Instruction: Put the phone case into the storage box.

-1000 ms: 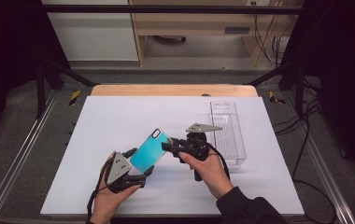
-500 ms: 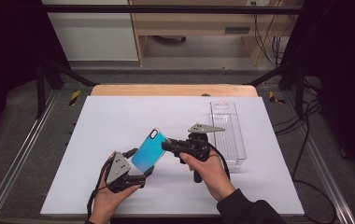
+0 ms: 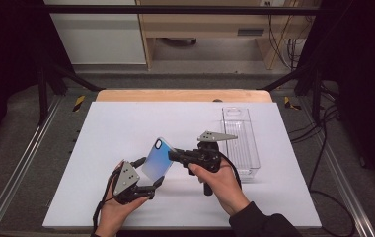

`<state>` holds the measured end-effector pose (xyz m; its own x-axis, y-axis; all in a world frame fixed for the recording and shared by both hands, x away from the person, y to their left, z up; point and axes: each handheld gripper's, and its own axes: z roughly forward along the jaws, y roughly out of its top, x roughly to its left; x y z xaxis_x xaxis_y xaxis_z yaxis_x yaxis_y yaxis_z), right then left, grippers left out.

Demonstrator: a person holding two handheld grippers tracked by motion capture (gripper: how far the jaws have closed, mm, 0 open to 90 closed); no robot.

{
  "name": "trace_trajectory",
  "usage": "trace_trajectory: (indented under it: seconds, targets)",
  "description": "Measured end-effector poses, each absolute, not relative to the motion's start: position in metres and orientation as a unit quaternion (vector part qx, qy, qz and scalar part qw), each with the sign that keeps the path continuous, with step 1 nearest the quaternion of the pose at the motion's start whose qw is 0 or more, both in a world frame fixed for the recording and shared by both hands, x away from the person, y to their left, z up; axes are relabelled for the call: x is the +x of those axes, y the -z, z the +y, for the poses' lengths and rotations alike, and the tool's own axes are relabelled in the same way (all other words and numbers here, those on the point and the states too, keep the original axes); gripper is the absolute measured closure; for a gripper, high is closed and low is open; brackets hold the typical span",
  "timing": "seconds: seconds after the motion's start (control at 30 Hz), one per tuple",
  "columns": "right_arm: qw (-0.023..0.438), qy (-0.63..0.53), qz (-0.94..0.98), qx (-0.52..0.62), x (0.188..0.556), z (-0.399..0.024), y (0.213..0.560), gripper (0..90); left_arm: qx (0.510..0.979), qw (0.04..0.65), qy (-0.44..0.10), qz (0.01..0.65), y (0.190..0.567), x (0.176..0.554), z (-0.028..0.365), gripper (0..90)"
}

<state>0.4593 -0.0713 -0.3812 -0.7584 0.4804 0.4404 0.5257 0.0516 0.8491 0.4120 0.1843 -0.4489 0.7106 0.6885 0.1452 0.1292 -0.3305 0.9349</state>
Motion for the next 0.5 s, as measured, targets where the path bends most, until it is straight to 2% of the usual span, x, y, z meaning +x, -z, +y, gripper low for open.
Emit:
trace_trajectory:
  seconds: [0.5]
  targets:
    - [-0.013, 0.594, -0.742, -0.310, 0.452, -0.060, 0.369, 81.1, 0.754, 0.529, -0.280, 0.273, 0.448, 0.411, 0.185, 16.3]
